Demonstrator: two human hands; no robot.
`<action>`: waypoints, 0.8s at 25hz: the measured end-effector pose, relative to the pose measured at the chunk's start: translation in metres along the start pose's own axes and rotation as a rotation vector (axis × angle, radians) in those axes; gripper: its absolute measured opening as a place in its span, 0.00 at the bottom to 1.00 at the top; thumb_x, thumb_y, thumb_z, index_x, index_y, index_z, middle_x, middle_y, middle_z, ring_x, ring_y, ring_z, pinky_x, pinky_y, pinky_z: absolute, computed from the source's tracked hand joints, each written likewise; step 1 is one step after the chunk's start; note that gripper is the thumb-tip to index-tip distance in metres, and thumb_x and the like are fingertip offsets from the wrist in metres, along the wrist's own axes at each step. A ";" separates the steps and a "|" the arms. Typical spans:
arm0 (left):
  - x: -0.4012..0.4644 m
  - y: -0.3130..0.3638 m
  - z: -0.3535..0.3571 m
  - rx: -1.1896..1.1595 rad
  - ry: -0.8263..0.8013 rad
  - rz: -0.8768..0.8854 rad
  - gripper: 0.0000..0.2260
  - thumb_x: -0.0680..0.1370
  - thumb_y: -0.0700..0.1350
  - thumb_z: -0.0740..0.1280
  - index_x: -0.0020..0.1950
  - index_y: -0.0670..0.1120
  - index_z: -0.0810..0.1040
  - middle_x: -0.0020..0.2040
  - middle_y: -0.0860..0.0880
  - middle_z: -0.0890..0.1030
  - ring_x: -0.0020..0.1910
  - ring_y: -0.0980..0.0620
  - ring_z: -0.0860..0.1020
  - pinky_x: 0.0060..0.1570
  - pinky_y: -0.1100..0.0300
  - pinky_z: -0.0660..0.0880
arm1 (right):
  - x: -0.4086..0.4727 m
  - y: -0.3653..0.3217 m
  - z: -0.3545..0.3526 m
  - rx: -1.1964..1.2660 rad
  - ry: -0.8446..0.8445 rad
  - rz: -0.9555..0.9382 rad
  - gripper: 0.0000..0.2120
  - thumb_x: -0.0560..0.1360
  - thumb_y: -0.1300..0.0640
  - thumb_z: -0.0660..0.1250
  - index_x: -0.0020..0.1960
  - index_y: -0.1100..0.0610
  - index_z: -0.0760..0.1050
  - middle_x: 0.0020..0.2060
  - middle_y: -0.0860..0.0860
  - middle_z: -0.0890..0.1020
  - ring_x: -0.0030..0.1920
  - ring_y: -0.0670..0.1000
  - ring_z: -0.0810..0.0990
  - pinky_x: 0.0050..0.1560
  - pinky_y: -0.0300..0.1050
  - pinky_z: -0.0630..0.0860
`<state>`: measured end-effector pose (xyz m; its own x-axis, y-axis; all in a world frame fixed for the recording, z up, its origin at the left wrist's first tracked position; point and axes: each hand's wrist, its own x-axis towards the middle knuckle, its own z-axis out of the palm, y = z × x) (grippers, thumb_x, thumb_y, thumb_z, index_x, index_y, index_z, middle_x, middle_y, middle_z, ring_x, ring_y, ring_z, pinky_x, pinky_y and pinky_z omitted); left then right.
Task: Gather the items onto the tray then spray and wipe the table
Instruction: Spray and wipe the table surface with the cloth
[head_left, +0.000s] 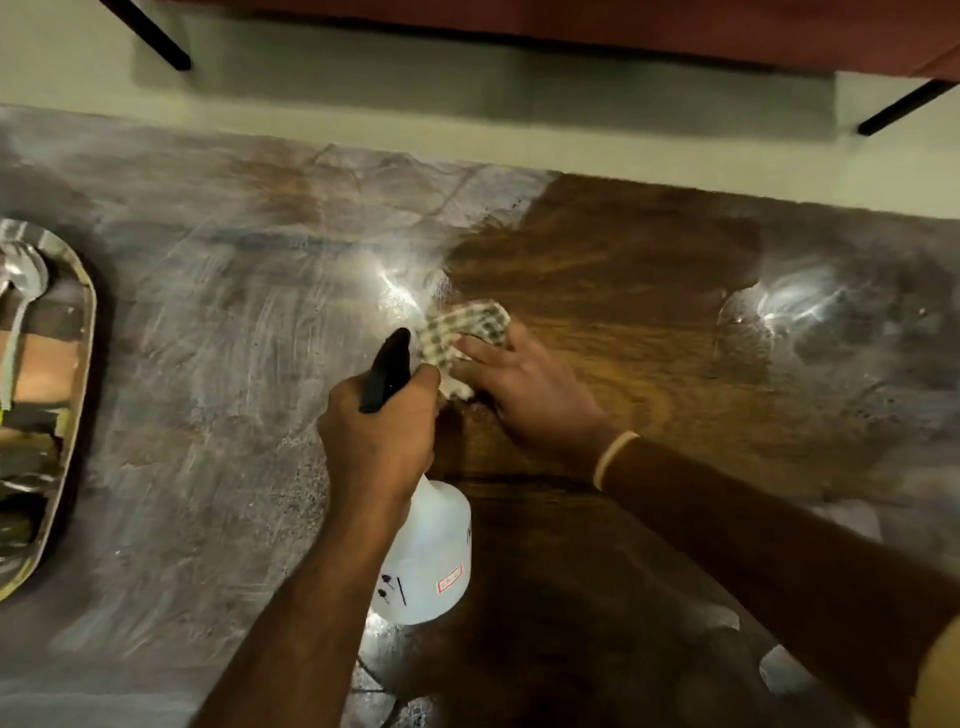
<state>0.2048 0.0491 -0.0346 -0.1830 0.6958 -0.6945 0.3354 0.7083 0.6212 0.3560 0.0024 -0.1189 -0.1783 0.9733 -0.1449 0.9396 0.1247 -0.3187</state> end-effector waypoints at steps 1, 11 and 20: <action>0.006 0.003 -0.001 0.010 -0.020 -0.007 0.07 0.70 0.52 0.71 0.38 0.49 0.80 0.34 0.43 0.82 0.27 0.49 0.75 0.30 0.58 0.71 | -0.012 0.018 -0.007 0.006 0.007 0.036 0.21 0.76 0.59 0.68 0.68 0.47 0.74 0.70 0.49 0.73 0.63 0.57 0.71 0.56 0.53 0.75; 0.033 0.024 -0.009 0.136 -0.113 0.112 0.12 0.67 0.55 0.72 0.37 0.47 0.80 0.34 0.46 0.81 0.30 0.48 0.79 0.30 0.48 0.81 | 0.104 -0.005 -0.028 0.113 0.181 0.329 0.19 0.75 0.65 0.68 0.64 0.53 0.78 0.62 0.55 0.78 0.57 0.55 0.72 0.53 0.45 0.74; 0.052 0.031 -0.019 0.127 -0.143 0.069 0.12 0.70 0.51 0.74 0.37 0.43 0.79 0.27 0.48 0.77 0.24 0.53 0.75 0.28 0.59 0.75 | 0.127 0.078 -0.038 0.048 0.269 0.702 0.24 0.72 0.67 0.61 0.64 0.51 0.78 0.59 0.56 0.81 0.64 0.58 0.73 0.63 0.48 0.73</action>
<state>0.1877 0.1100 -0.0444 -0.0258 0.7114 -0.7023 0.4582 0.6328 0.6242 0.4181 0.1429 -0.1266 0.5411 0.8353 -0.0972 0.7914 -0.5449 -0.2770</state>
